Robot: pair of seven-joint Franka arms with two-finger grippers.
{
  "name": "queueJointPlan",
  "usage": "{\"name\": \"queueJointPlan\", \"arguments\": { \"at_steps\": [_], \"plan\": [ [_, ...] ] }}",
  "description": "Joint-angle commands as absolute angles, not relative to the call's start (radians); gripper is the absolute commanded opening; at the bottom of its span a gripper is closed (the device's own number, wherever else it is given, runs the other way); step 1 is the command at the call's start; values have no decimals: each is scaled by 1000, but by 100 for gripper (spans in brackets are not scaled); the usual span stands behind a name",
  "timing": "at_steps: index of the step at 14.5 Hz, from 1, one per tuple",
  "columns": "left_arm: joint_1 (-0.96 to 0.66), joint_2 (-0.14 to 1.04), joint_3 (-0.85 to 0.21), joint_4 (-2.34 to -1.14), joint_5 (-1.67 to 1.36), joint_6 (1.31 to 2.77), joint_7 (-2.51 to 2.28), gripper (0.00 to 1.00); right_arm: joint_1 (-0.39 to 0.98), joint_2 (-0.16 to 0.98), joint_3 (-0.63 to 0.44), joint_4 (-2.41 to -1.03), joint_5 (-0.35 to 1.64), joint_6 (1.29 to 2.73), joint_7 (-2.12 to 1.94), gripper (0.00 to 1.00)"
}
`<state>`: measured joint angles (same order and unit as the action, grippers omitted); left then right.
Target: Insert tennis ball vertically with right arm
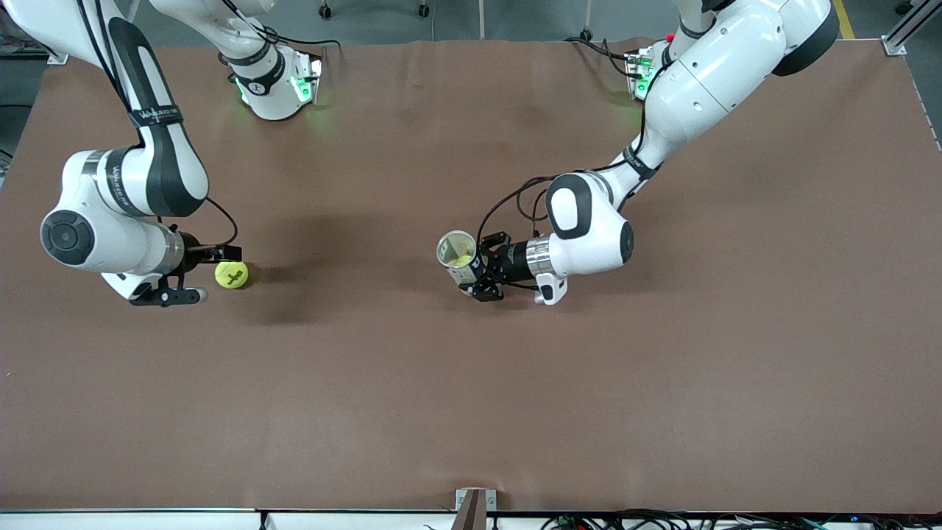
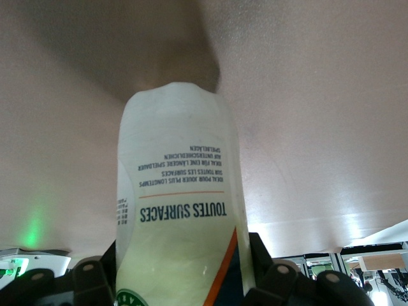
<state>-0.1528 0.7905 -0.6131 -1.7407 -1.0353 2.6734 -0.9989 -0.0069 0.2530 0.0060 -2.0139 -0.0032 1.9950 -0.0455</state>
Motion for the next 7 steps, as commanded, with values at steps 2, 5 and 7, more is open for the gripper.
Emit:
{"name": "queueJointPlan", "arguments": {
  "at_steps": [2, 5, 7],
  "plan": [
    [-156, 792, -620, -1735, -1063, 2689, -971, 77, -58, 209, 17, -2129, -20, 2107, -110, 100],
    [-156, 792, -620, -1735, -1063, 2691, -980, 77, -71, 215, 18, -2164, -20, 2169, -112, 100],
    [-156, 792, -620, -1736, -1065, 2691, -985, 76, -75, 233, 17, -2168, -20, 2206, -113, 100]
  ]
}}
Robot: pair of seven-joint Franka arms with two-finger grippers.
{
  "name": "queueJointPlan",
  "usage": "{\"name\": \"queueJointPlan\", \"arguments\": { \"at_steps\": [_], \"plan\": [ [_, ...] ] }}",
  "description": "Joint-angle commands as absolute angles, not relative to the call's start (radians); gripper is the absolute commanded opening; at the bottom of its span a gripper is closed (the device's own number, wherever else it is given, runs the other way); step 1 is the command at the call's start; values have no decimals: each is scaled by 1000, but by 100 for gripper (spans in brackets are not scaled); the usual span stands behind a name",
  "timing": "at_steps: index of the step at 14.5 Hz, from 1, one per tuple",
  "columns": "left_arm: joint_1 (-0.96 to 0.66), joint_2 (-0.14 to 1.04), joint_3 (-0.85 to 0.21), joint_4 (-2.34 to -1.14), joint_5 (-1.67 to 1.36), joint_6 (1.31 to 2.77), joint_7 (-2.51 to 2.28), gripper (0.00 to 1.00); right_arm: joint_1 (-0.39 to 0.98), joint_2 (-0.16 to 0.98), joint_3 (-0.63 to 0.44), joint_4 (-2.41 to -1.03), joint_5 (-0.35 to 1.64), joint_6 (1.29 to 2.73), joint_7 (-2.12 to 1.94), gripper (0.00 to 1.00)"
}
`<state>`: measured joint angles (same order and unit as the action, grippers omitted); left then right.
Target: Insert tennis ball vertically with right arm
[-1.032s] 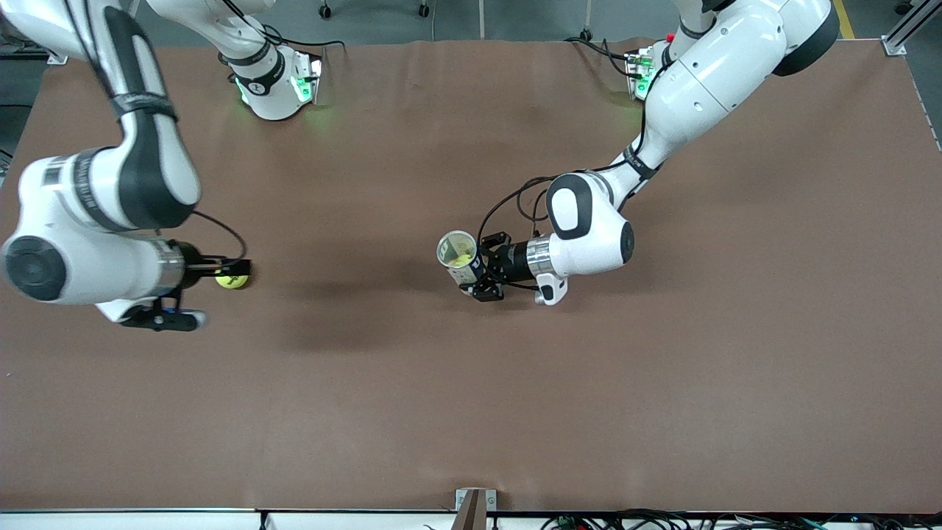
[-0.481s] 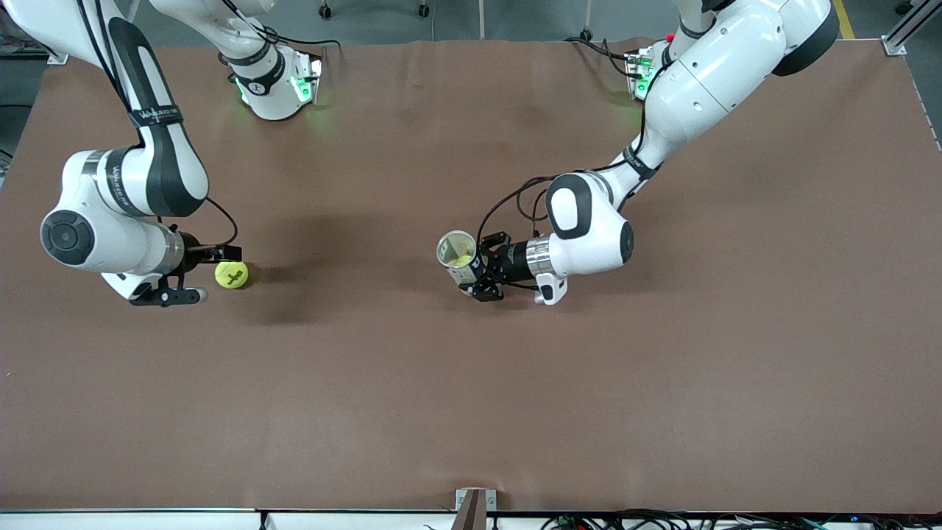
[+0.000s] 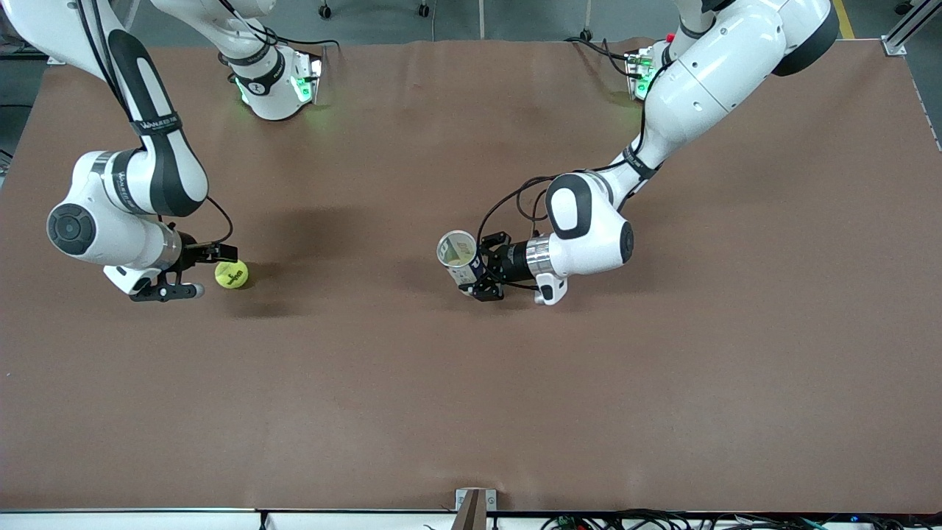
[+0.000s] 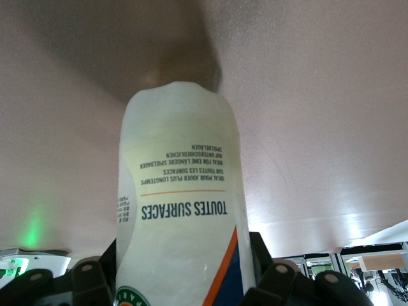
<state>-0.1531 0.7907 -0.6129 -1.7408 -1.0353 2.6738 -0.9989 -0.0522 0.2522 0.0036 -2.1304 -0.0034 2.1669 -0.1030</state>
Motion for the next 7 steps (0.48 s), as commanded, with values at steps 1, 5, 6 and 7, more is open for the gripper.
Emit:
{"name": "queueJointPlan", "arguments": {
  "at_steps": [1, 5, 6, 7],
  "plan": [
    [-156, 792, -620, -1736, -1065, 2691, -986, 74, -81, 250, 17, -2164, -20, 2220, -114, 100],
    [-156, 792, -620, -1735, -1065, 2691, -991, 74, -84, 308, 17, -2163, -21, 2290, -113, 100],
    [-156, 792, -620, -1735, -1065, 2691, -991, 74, -84, 324, 17, -2163, -21, 2304, -112, 100],
    [-156, 792, -620, -1736, -1065, 2691, -991, 74, -84, 334, 17, -2163, -21, 2310, -112, 100]
  ]
}}
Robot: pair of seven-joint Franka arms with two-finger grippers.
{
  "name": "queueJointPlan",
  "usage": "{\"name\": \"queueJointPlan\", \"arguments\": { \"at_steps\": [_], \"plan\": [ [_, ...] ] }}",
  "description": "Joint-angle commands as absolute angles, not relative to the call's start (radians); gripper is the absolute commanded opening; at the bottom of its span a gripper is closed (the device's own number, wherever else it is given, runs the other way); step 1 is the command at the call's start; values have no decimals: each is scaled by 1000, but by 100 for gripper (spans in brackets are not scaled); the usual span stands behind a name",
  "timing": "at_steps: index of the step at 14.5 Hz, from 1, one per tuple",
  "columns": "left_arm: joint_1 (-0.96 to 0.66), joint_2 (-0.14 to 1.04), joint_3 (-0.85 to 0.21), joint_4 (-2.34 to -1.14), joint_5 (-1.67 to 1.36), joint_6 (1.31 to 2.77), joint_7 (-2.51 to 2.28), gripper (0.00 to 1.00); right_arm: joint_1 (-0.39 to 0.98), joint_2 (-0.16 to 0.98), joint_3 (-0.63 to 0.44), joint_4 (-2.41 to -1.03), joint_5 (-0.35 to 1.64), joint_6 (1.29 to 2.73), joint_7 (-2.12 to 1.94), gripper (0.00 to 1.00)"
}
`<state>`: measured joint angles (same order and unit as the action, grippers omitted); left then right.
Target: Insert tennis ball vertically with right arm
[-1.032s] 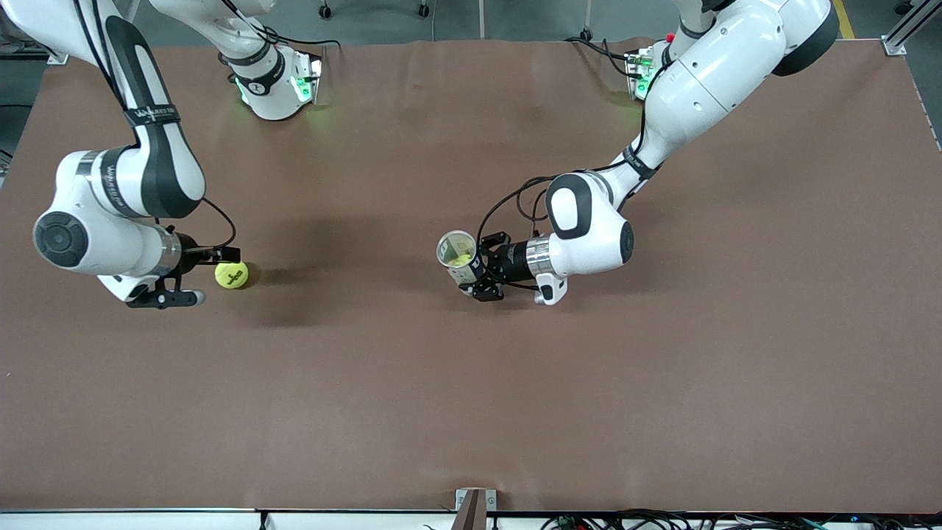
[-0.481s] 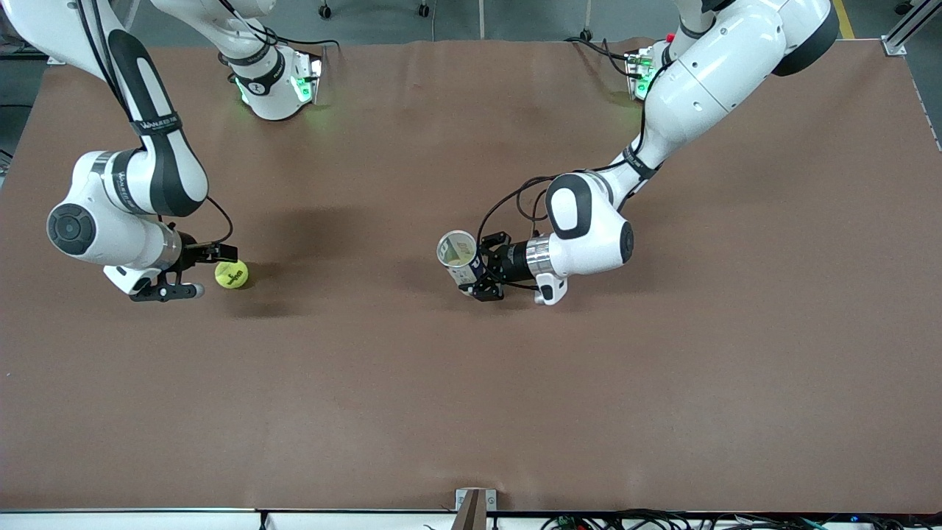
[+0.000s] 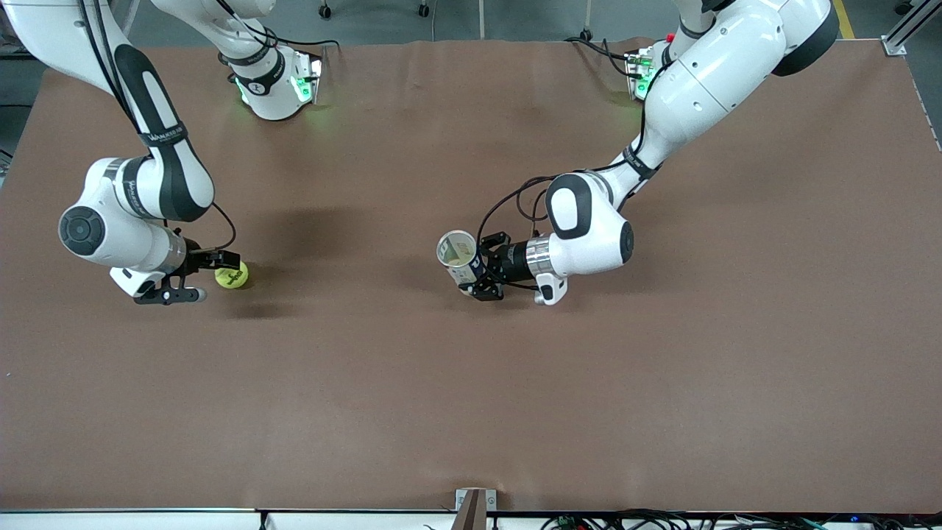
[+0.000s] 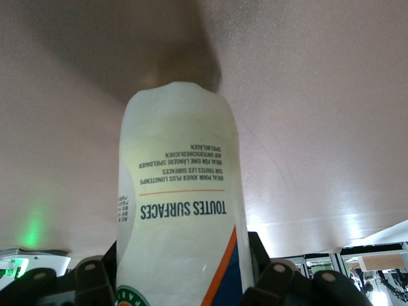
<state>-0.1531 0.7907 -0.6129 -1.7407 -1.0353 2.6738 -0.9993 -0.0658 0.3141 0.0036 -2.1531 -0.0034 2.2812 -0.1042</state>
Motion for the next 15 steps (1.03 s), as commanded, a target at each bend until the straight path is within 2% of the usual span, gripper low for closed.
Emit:
{"name": "queueJointPlan", "arguments": {
  "at_steps": [1, 9, 10, 12, 15],
  "plan": [
    [-156, 792, -620, -1736, -1065, 2691, -991, 74, -84, 345, 17, -2163, -21, 2312, -112, 100],
    [-155, 792, -620, -1735, -1065, 2694, -994, 74, -83, 391, 18, -2163, -21, 2355, -112, 100],
    [-155, 792, -620, -1735, -1065, 2694, -994, 74, -83, 393, 18, -2163, -21, 2361, -112, 96],
    [-155, 792, -620, -1735, -1065, 2694, -994, 74, -83, 397, 18, -2163, -21, 2367, -112, 81],
    [-155, 790, -620, -1736, -1066, 2694, -996, 74, -81, 403, 18, -2161, -21, 2370, -112, 49]
  ]
}}
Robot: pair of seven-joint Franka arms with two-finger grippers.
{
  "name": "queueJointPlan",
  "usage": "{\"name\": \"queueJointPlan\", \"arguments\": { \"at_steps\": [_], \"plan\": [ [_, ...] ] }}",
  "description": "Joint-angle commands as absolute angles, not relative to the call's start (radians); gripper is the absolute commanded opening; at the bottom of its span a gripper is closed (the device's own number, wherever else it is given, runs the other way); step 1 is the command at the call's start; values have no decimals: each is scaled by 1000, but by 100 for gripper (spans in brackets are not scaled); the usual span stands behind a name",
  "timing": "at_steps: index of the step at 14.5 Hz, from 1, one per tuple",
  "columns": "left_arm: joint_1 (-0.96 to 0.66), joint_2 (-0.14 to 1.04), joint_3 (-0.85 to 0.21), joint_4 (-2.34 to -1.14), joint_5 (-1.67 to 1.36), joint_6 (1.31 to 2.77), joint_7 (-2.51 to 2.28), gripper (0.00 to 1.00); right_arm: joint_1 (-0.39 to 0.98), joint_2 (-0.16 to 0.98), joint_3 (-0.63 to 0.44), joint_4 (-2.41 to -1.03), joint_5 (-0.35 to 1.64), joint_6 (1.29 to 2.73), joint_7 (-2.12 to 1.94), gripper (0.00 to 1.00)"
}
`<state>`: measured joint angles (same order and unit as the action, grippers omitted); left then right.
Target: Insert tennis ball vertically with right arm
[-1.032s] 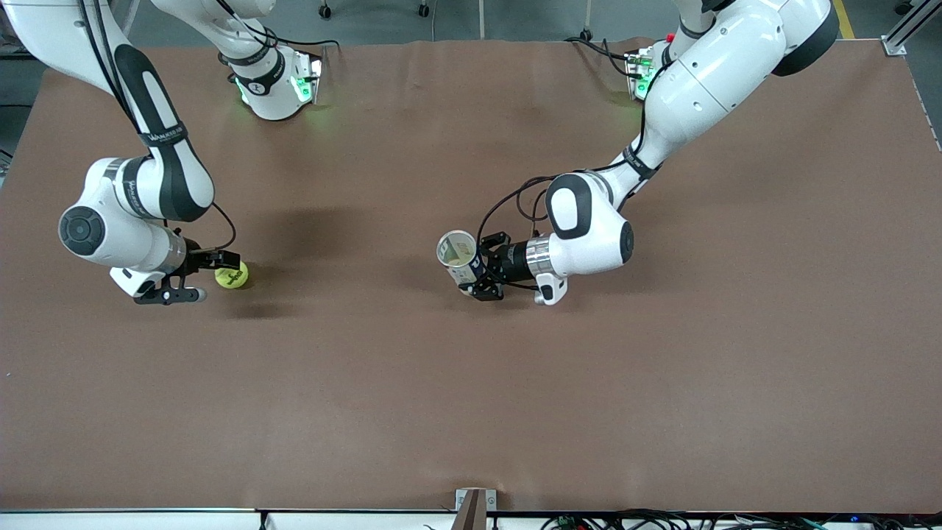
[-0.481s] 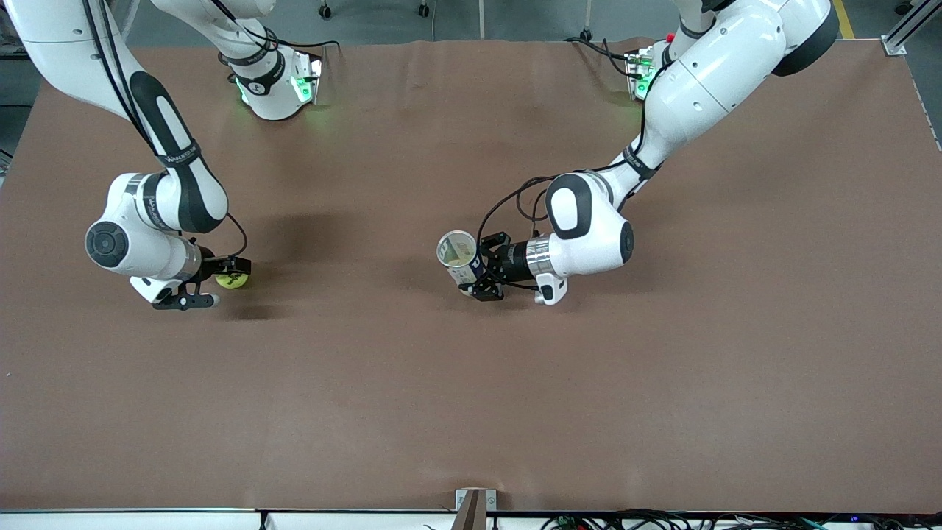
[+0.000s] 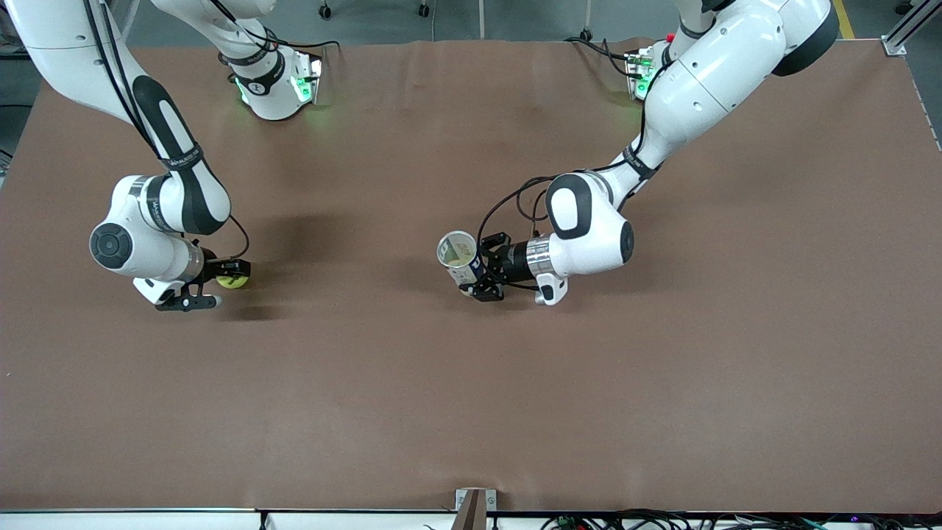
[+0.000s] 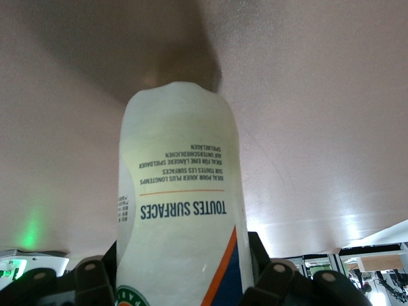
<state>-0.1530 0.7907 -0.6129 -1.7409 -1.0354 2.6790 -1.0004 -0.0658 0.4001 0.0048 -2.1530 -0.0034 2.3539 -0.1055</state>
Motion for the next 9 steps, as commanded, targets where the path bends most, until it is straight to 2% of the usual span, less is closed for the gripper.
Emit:
{"name": "queueJointPlan", "arguments": {
  "at_steps": [1, 2, 4, 9],
  "plan": [
    [-153, 788, -620, -1738, -1068, 2694, -999, 74, -78, 402, 18, -2161, -21, 2367, -112, 39],
    [-153, 788, -620, -1738, -1066, 2694, -1002, 74, -77, 400, 18, -2160, -21, 2356, -113, 35],
    [-153, 788, -620, -1735, -1081, 2694, -1003, 74, -66, 367, 26, -2145, -21, 2286, -114, 34],
    [-155, 787, -624, -1730, -1135, 2694, -994, 74, 73, 272, 28, -1923, -18, 1866, 4, 34]
  ]
}}
